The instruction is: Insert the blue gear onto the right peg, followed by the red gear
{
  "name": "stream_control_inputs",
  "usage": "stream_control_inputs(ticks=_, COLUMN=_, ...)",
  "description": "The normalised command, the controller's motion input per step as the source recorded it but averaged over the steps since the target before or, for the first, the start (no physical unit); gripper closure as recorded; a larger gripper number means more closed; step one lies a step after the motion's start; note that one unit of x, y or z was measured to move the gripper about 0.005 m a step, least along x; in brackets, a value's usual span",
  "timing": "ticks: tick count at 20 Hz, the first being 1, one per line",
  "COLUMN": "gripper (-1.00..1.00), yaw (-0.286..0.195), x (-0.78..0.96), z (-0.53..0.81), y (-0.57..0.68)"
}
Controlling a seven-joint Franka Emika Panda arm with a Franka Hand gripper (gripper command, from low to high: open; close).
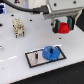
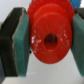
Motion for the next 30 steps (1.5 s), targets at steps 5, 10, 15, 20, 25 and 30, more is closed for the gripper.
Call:
stream_control_inputs(ticks=5, gripper=1.0, yaw=0.0, x=0.57, z=0.0, y=-0.2)
stream_control_inputs(ticks=10, gripper=1.0, yaw=0.0, x=0.39, z=-0.04, y=-0.18)
stream_control_inputs(ticks=15, gripper=1.0, yaw=0.0, x=0.3, z=-0.1, y=-0.19)
stream_control_inputs(ticks=20, gripper=1.0, yaw=0.0, x=0.16, z=-0.13, y=-0.15)
stream_control_inputs(ticks=25, gripper=1.0, yaw=0.0, x=0.14, z=-0.05, y=-0.08)
stream_control_inputs(ticks=30, gripper=1.0, yaw=0.0, x=0.07, z=0.22, y=-0.01)
